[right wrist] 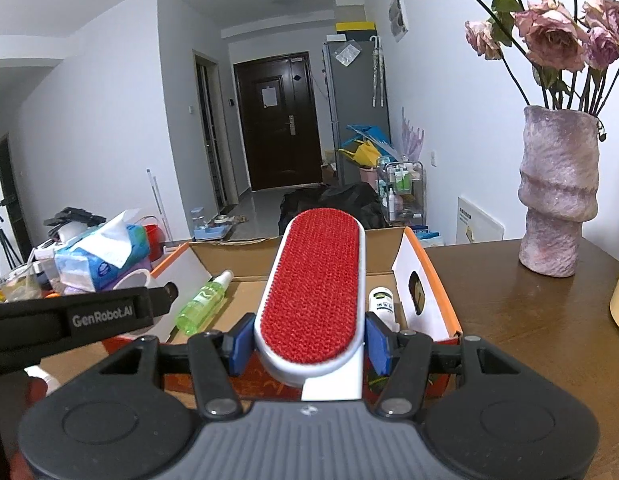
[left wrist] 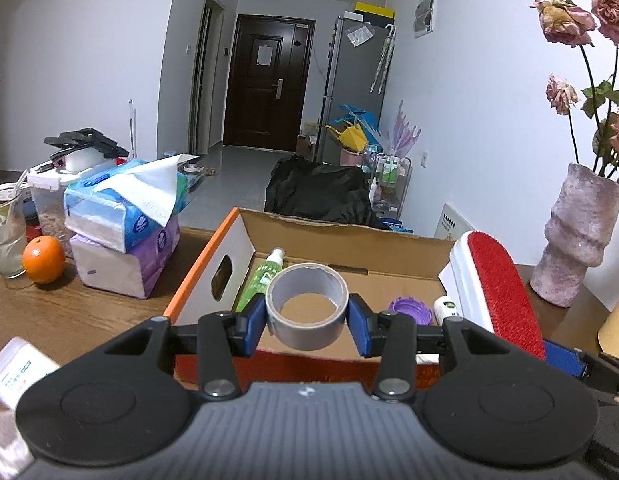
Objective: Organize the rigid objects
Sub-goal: 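Carry the tape roll and lint brush with both tools toward the red box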
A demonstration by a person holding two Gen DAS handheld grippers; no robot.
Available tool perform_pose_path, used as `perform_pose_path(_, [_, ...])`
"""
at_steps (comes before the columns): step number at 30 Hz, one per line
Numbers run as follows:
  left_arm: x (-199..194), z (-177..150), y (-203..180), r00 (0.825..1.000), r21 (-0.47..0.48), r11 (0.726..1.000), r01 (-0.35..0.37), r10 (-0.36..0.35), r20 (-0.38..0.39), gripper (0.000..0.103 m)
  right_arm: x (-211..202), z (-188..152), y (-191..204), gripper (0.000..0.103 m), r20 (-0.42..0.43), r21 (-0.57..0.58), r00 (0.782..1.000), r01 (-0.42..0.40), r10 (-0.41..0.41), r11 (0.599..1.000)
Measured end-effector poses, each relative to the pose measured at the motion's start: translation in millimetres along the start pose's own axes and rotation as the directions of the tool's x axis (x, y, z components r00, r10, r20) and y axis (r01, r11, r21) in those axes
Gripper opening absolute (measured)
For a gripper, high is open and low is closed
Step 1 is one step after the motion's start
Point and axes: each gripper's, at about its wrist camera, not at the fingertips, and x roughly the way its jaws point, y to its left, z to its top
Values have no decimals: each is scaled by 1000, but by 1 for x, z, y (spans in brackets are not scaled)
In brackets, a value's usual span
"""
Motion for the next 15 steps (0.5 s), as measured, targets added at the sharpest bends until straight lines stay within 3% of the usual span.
perform_pose_path(15, [35, 18, -6, 1000, 9, 1000, -13, 13, 21, 44, 42, 16, 6, 56, -32, 22, 999, 16, -15, 1000])
